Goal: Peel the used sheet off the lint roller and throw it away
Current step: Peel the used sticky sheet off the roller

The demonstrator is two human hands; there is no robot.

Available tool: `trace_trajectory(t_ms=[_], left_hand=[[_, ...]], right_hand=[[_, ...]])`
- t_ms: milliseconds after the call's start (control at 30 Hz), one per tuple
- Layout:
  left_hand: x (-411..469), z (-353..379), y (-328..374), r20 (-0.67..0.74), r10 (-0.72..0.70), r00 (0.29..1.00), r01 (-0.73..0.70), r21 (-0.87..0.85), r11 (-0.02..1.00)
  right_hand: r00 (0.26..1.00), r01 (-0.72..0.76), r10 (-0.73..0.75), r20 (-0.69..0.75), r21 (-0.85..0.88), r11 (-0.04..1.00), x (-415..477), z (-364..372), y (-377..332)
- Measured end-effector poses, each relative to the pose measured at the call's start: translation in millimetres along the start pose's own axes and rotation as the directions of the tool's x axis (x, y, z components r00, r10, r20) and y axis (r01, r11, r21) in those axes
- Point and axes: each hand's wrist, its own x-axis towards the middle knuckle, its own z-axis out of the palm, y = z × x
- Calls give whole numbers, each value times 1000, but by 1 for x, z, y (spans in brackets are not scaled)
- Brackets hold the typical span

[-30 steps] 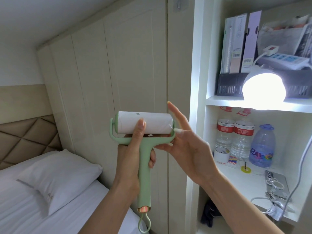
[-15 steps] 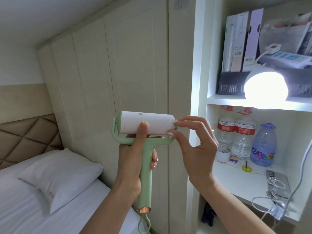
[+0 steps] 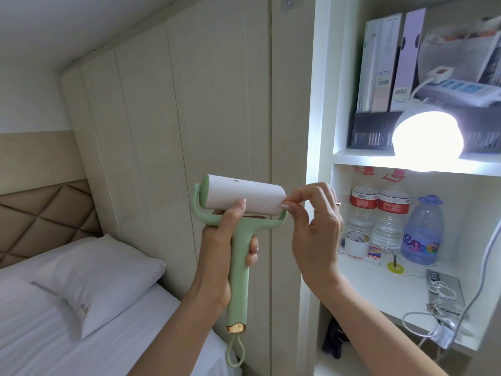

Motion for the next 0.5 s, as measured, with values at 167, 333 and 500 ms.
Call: trace_trajectory(t_ms=[167, 333, 500], left_hand=[[2, -3, -5, -72, -42, 997, 42, 0, 999], [2, -9, -7, -83, -61, 995, 63, 21, 998], [2, -8, -6, -85, -76, 994, 77, 12, 997]], right_hand=[[999, -33, 33, 8, 51, 998, 6, -5, -4], [981, -195, 192, 37, 154, 969, 12, -8, -2], [910, -413, 379, 168, 440, 798, 14, -10, 1]])
